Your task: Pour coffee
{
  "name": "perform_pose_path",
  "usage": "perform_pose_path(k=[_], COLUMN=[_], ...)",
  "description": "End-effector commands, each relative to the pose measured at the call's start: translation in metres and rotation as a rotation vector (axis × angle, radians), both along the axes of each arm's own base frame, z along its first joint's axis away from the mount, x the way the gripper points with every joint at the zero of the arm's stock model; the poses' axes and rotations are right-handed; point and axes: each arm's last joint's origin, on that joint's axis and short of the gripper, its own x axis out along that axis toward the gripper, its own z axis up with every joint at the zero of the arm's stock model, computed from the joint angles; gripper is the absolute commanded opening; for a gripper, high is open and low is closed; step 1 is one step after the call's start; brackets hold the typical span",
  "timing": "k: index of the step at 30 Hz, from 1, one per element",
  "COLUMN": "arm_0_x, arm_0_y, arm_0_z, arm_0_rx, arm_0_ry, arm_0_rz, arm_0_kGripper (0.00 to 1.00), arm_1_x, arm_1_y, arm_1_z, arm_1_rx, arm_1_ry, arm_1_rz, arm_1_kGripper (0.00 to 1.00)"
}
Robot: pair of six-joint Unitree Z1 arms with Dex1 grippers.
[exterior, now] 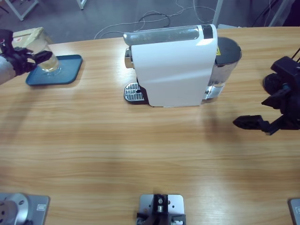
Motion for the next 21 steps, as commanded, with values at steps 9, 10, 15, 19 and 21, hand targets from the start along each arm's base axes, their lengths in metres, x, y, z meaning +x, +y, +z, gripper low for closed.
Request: perform_pose_path(k=[9, 10, 15, 19, 21], arm_0_x=[0.042, 0.042, 0.045, 0.044, 0.042], arm_0_y=[0.027, 0.027, 0.027, 0.027, 0.026], arm_0_z=[-0.059, -0.059, -0.058, -0.058, -0.059], arm_0_rx=[-0.033, -0.034, -0.036, -0.038, -0.040], arm_0_ry=[0.088, 0.088, 0.104, 0.115, 0.127], arm_0_rz=[0.157, 0.155, 0.149, 0.145, 0.141], arm_0_kGripper=[0.000, 0.000, 0.000, 0.508, 0.686], arm_1_x=[0.001, 0.001, 0.003, 0.003, 0.004], arm_1_y=[0.006, 0.006, 0.008, 0.008, 0.008], arm_1_z=[-0.004, -0.003, 0.001, 0.003, 0.004], arm_1_rx=[0.005, 0.005, 0.009, 0.009, 0.010], arm_1_ry=[0.013, 0.008, -0.004, -0.004, -0.005], arm_1_rz=[0.032, 0.030, 0.027, 0.027, 0.027], arm_1_kGripper=[1.000, 1.000, 1.000, 1.000, 1.000])
